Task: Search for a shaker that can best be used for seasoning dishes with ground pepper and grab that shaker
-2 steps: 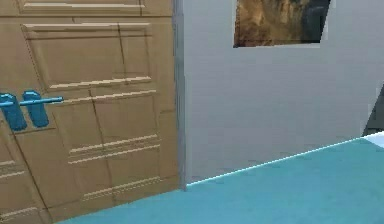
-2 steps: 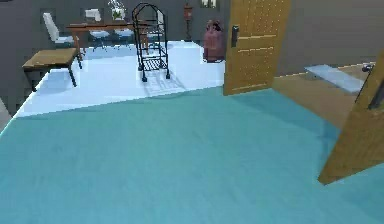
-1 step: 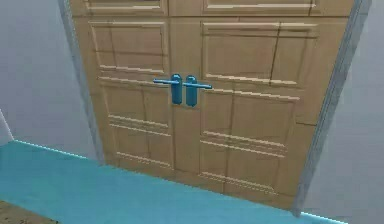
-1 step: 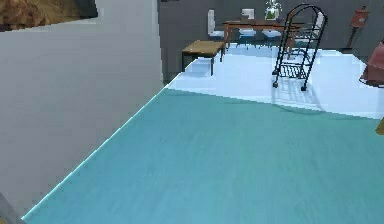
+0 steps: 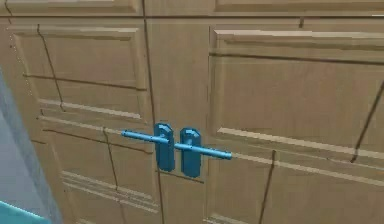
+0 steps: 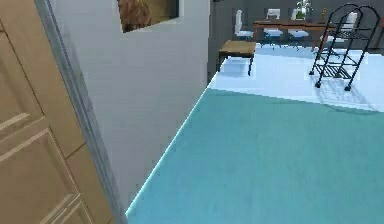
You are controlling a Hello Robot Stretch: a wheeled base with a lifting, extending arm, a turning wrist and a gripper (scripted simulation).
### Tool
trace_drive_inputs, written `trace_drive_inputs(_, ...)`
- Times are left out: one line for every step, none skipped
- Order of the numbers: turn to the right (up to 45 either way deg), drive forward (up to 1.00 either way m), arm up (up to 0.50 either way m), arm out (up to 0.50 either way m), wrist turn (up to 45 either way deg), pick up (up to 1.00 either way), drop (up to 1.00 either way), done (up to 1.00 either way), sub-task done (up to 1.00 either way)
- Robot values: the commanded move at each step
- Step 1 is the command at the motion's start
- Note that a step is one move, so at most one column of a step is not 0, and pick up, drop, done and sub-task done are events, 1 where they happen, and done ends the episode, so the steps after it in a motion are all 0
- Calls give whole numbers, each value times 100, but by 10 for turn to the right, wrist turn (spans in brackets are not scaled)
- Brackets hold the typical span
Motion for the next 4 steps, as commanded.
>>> trace_drive_inputs(-450, 0, 0, 0, 0, 0, 0, 0, 0)
trace_drive_inputs(-240, 0, 0, 0, 0, 0, 0, 0, 0)
trace_drive_inputs(-30, 0, 0, 0, 0, 0, 0, 0, 0)
trace_drive_inputs(0, 100, 0, 0, 0, 0, 0, 0, 0)
